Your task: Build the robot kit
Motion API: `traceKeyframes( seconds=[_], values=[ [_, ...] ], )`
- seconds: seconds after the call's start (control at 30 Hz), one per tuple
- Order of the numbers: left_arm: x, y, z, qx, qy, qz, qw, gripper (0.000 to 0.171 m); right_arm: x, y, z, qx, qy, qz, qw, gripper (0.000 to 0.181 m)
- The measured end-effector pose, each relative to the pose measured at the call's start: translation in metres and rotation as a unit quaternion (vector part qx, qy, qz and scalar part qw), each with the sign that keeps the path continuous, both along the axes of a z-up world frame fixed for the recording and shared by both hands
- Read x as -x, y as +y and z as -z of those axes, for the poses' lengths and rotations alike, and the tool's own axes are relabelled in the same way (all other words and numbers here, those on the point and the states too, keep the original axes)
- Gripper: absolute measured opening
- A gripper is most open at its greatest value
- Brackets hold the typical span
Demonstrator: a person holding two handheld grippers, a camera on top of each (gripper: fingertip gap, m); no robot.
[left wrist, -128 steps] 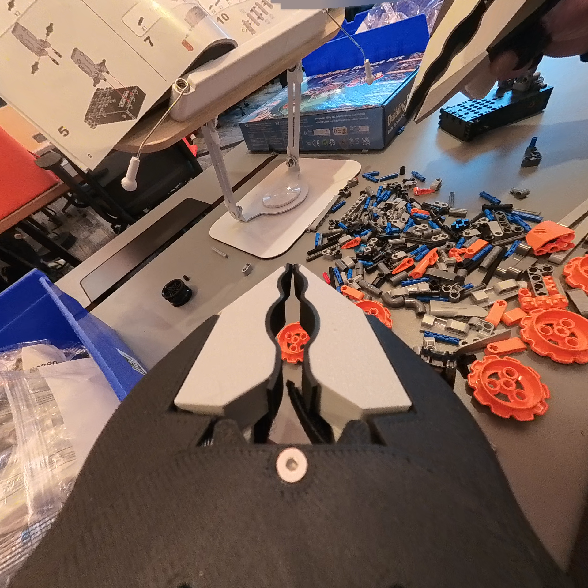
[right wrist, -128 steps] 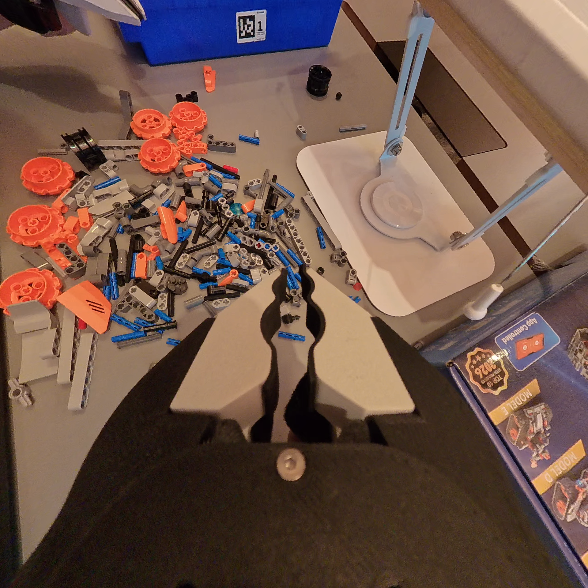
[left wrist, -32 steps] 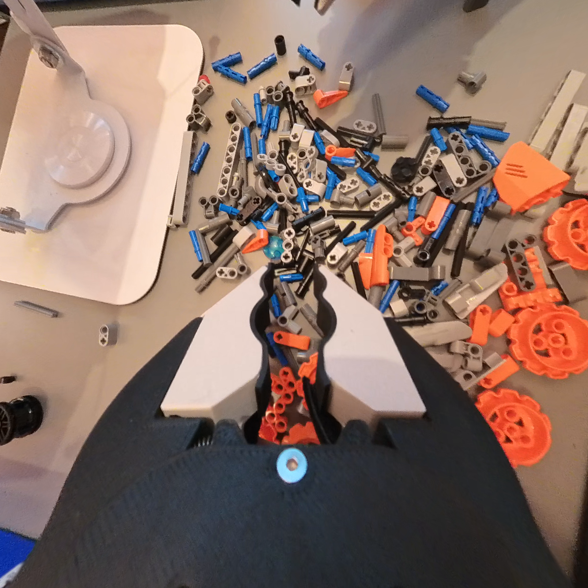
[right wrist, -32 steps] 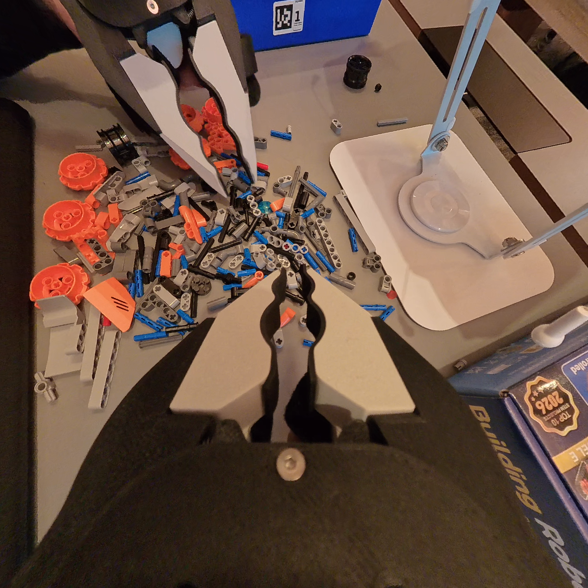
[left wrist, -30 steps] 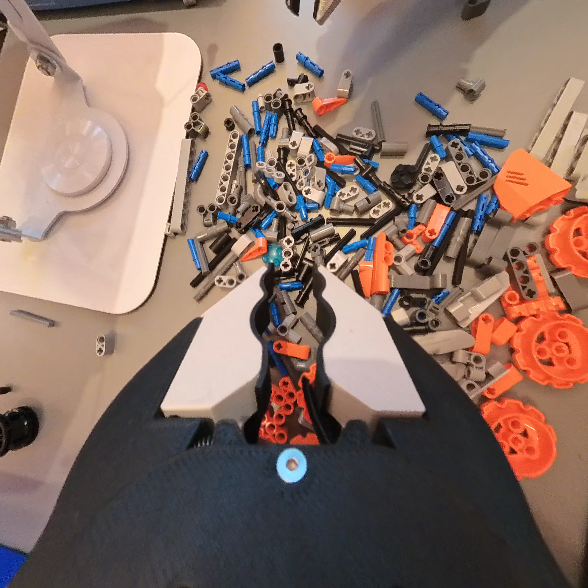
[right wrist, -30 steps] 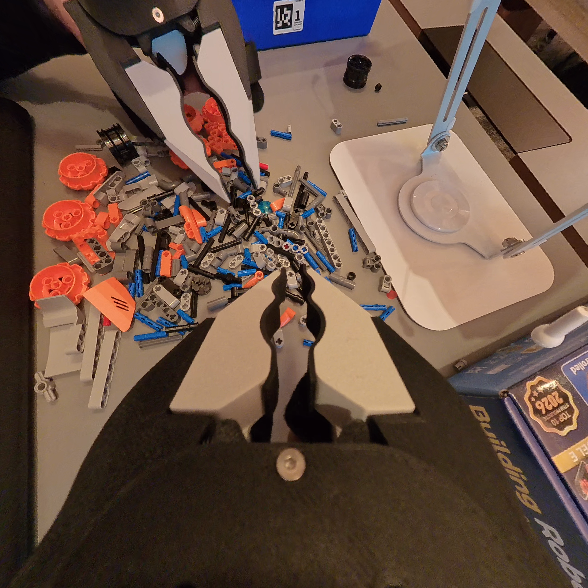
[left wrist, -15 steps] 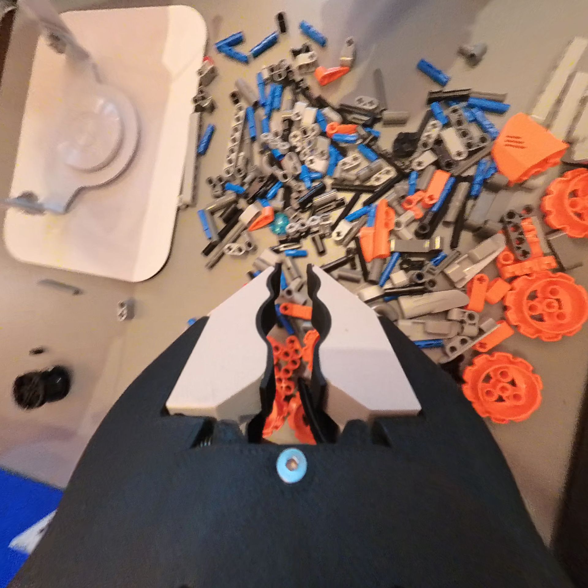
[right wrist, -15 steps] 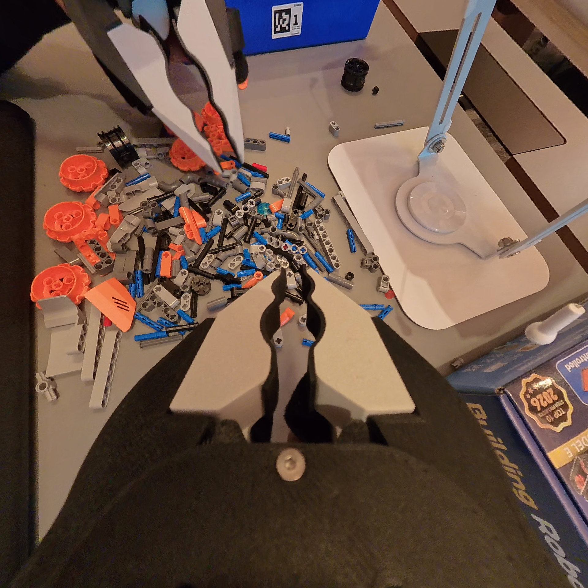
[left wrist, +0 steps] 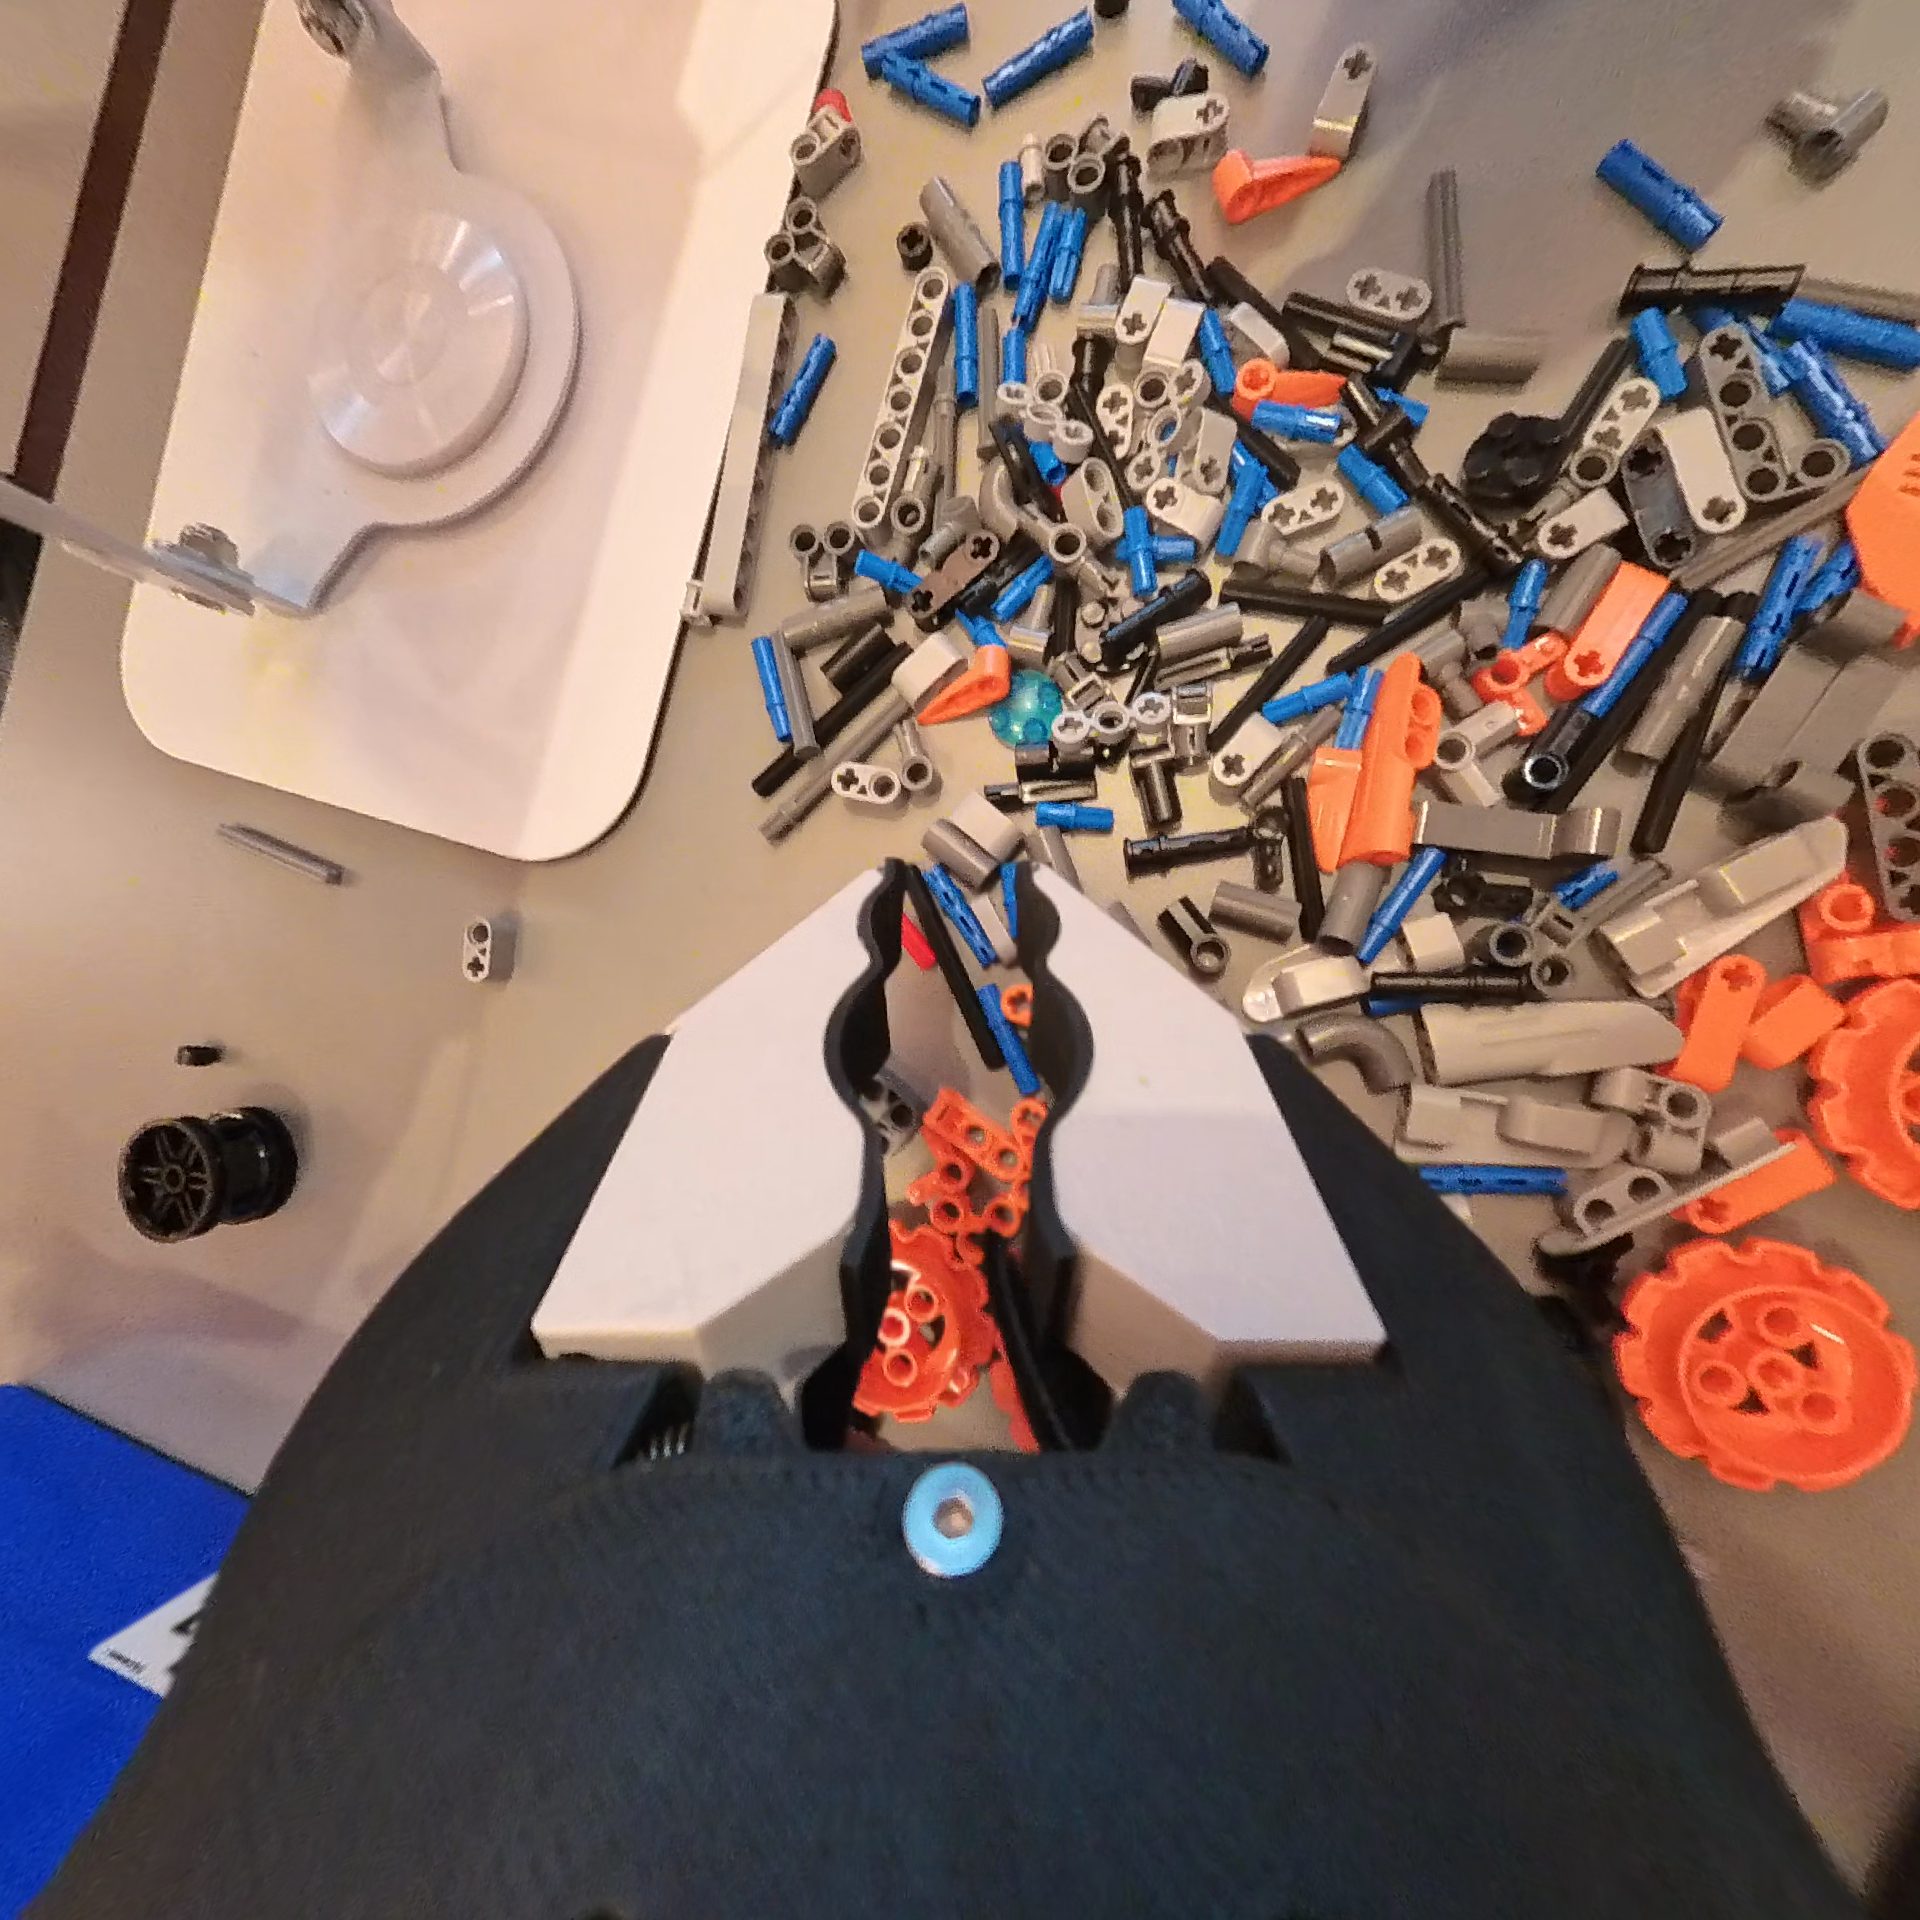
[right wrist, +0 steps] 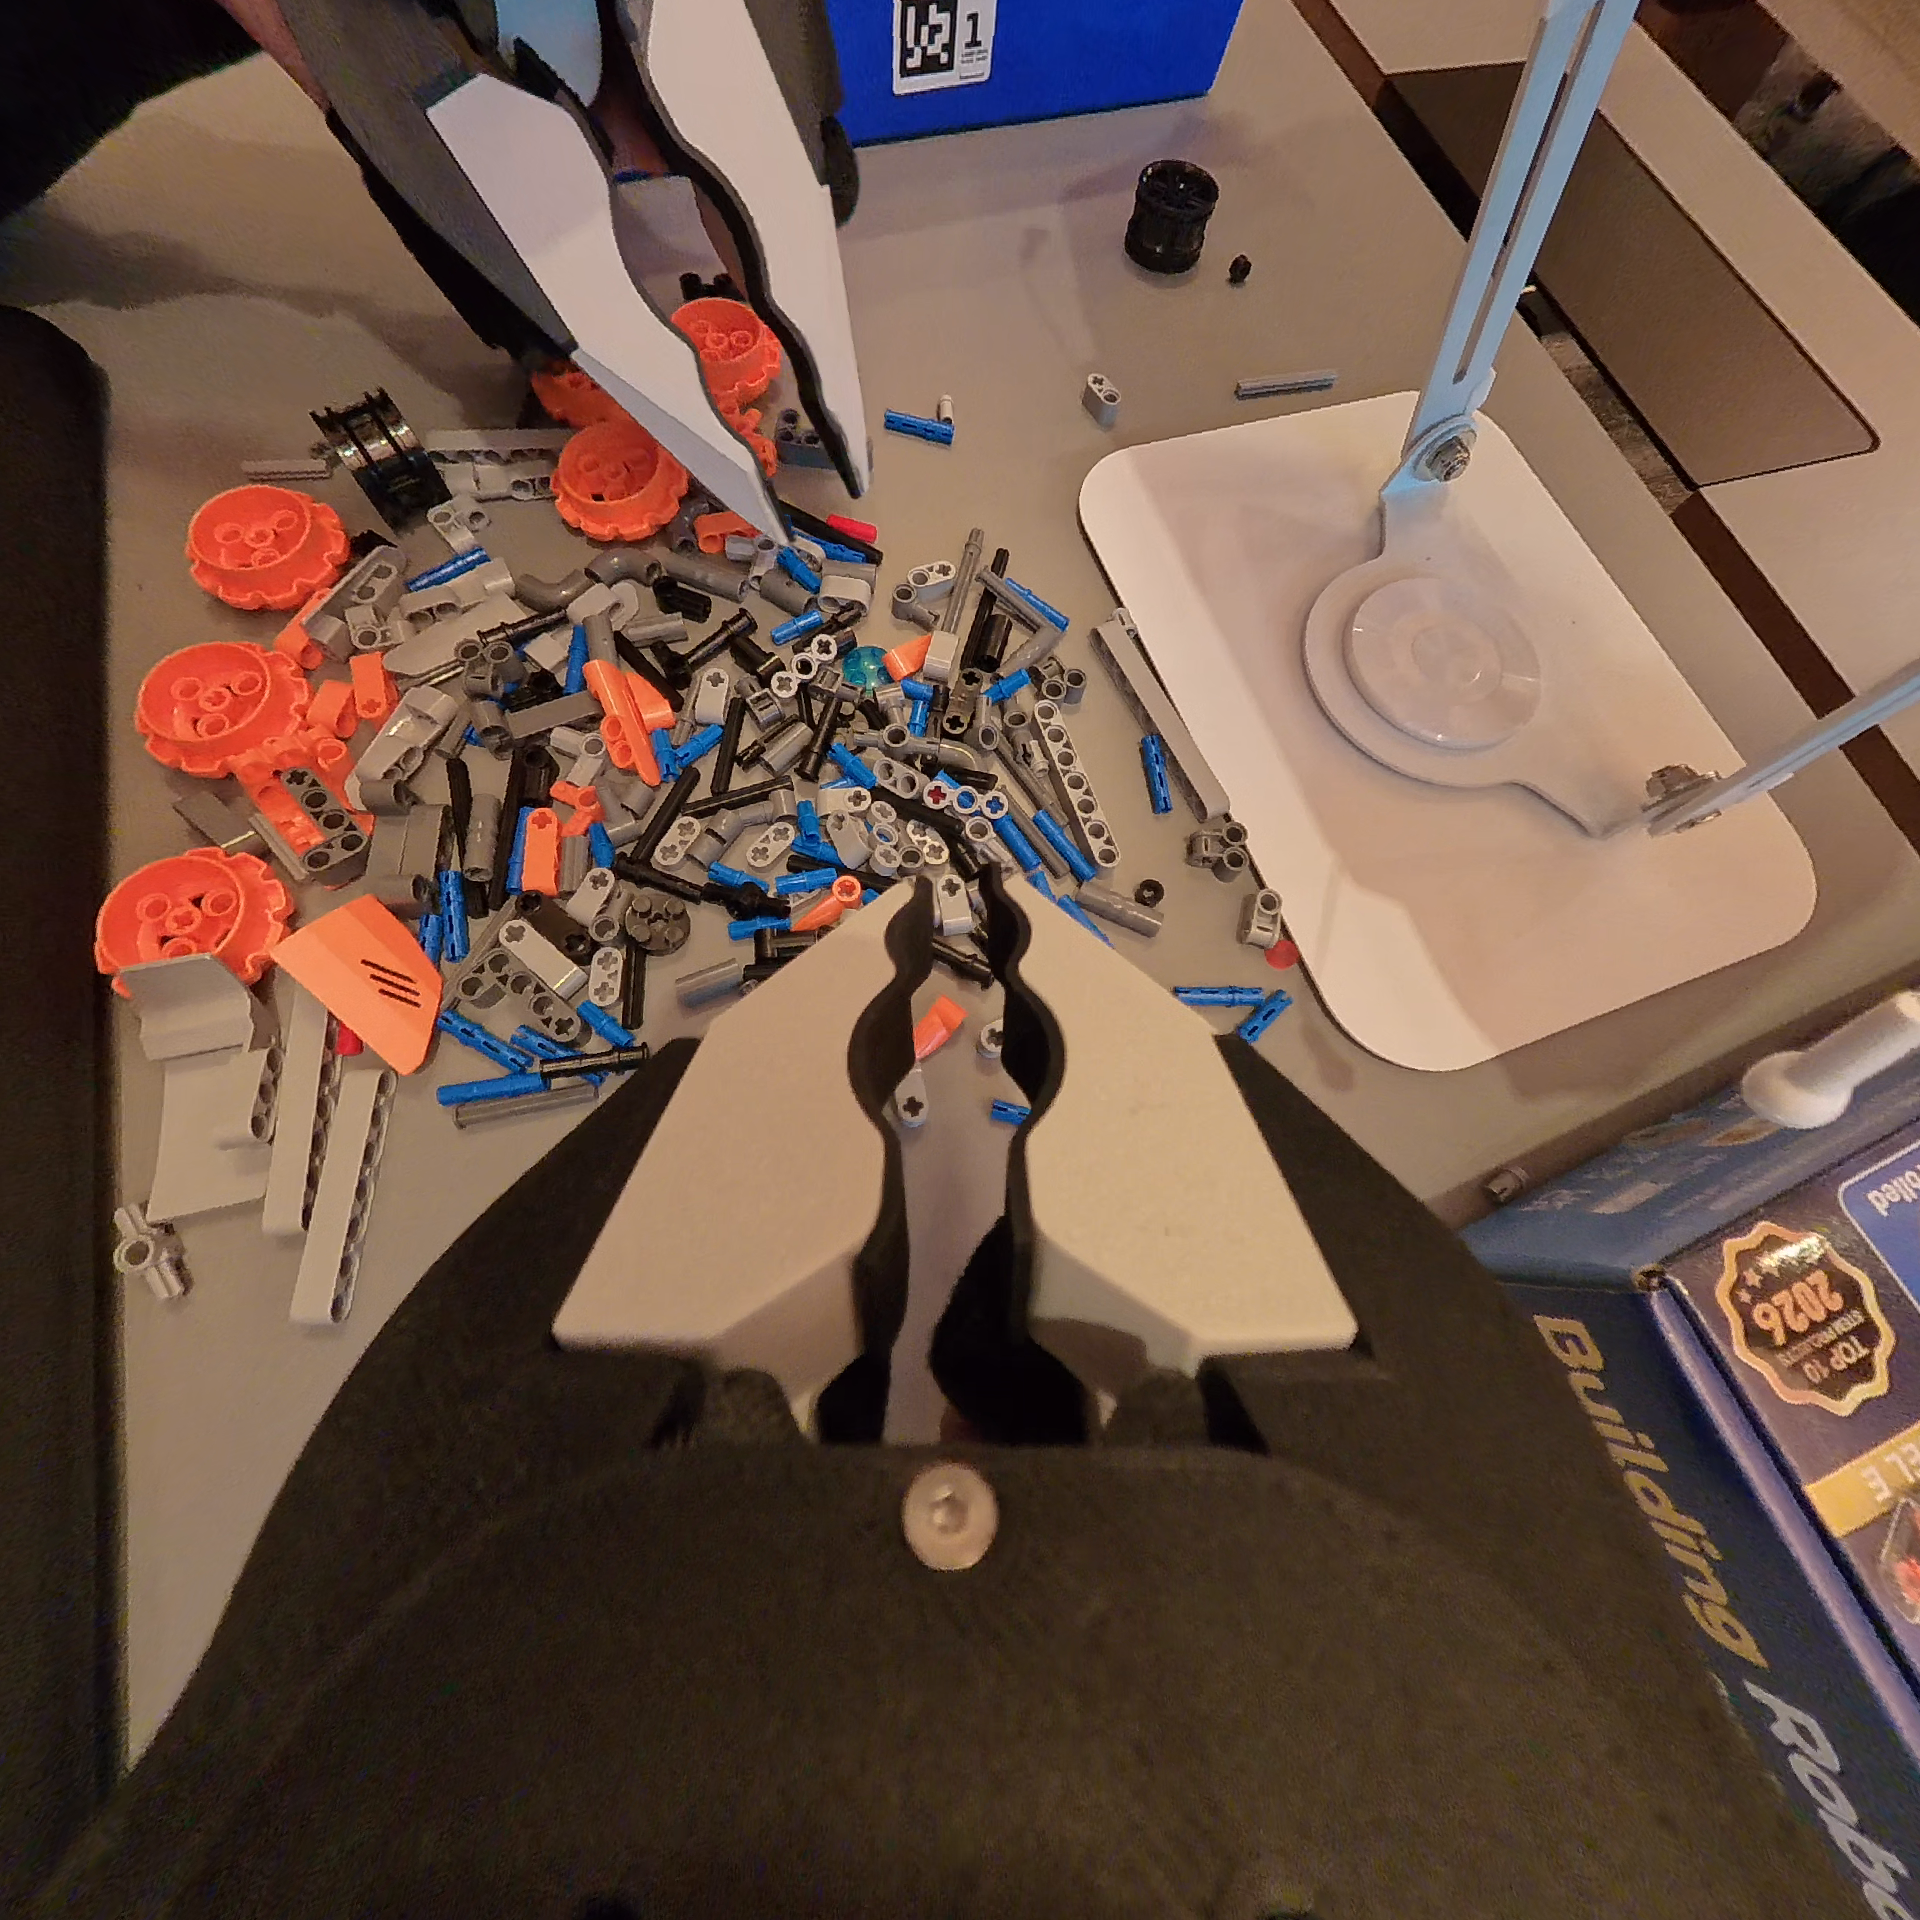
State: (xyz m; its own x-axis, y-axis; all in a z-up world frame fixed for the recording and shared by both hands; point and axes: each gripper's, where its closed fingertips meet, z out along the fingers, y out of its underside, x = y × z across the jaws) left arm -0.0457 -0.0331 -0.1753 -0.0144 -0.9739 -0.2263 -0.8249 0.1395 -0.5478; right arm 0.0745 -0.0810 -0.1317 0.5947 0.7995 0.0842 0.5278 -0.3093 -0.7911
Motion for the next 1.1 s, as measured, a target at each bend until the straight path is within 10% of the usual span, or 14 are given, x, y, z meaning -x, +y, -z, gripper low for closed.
traceKeyframes(
  seconds=[0.57, 1.1],
  values=[
    [-0.075, -0.024, 0.009, 0.016, -0.029, 0.089, 0.996, 0.022, -0.002, 0.000, 0.003, 0.007, -0.003, 0.002, 1.000, 0.010],
    [-0.049, -0.045, 0.016, 0.041, 0.007, 0.120, 0.992, 0.008, -0.001, -0.001, 0.004, 0.011, -0.003, -0.001, 1.000, 0.010]
  ],
)
